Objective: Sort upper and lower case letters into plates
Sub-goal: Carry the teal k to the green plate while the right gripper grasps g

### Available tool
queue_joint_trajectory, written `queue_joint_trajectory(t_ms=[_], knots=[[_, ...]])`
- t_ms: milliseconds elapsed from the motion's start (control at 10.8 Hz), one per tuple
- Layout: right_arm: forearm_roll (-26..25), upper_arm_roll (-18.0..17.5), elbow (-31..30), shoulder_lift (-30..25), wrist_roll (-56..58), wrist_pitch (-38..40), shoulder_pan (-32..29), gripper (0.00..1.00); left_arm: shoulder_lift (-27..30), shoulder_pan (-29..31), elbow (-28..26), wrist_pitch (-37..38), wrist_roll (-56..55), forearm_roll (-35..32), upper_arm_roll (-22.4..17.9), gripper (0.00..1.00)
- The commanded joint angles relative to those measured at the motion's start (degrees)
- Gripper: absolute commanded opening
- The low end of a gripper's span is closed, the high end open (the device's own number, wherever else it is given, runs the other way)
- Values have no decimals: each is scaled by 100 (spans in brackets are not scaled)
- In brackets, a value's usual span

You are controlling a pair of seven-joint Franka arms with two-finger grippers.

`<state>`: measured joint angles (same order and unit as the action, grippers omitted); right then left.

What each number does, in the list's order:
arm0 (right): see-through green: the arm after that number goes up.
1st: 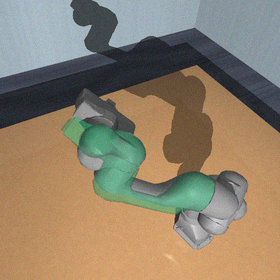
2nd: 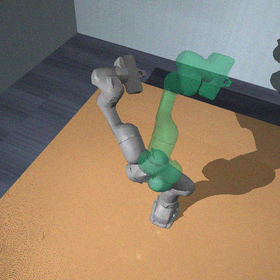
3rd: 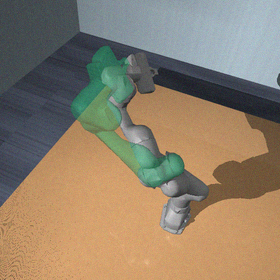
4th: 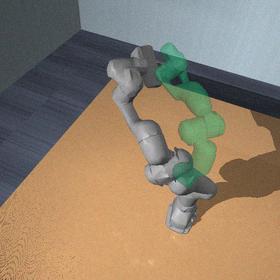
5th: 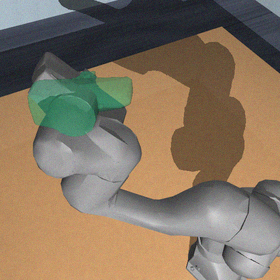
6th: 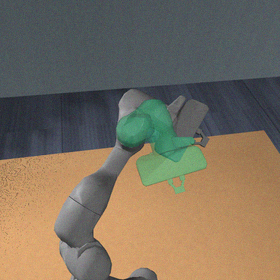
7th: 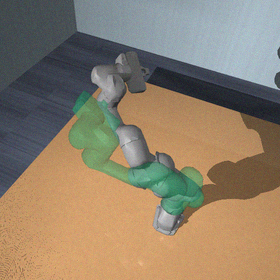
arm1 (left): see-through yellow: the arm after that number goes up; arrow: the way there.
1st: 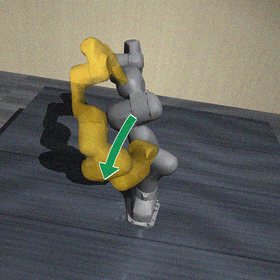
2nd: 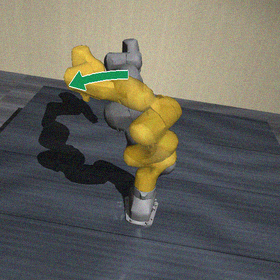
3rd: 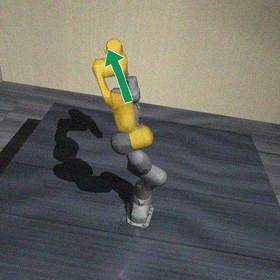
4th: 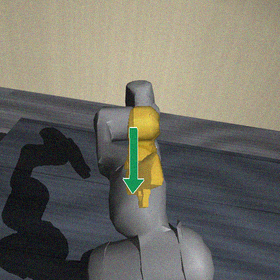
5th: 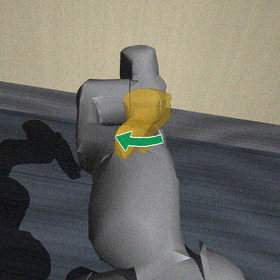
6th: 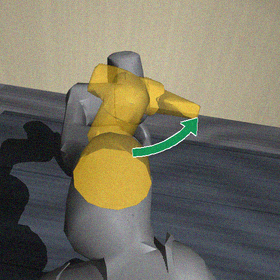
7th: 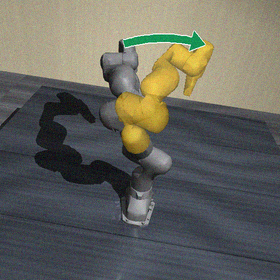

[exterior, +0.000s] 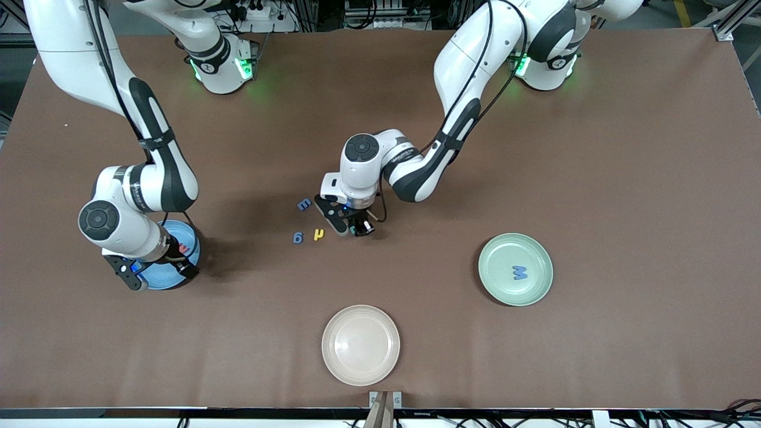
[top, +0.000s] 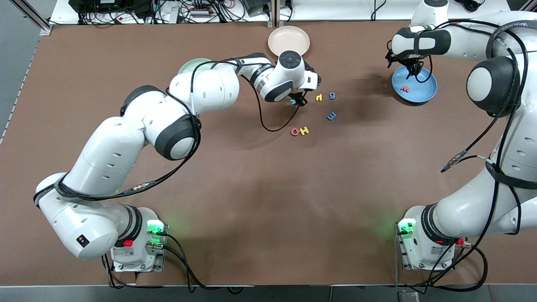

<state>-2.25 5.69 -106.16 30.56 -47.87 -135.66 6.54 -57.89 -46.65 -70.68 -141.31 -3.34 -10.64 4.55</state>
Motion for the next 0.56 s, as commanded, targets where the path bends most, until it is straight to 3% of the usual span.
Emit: queue_joint_trajectory(t_ms=[0,186,464], knots=[[93,-7,122,64,41,75,58,100,14,147,-147,138,44,-131,-24,1],[129,-85,96,73,67,136,172,100,241,287,-112,759,-17,-18,-16,0],[120,-849,52,91,477,242,364,100,1058,971,-103,1866,-26,570,-16,0]])
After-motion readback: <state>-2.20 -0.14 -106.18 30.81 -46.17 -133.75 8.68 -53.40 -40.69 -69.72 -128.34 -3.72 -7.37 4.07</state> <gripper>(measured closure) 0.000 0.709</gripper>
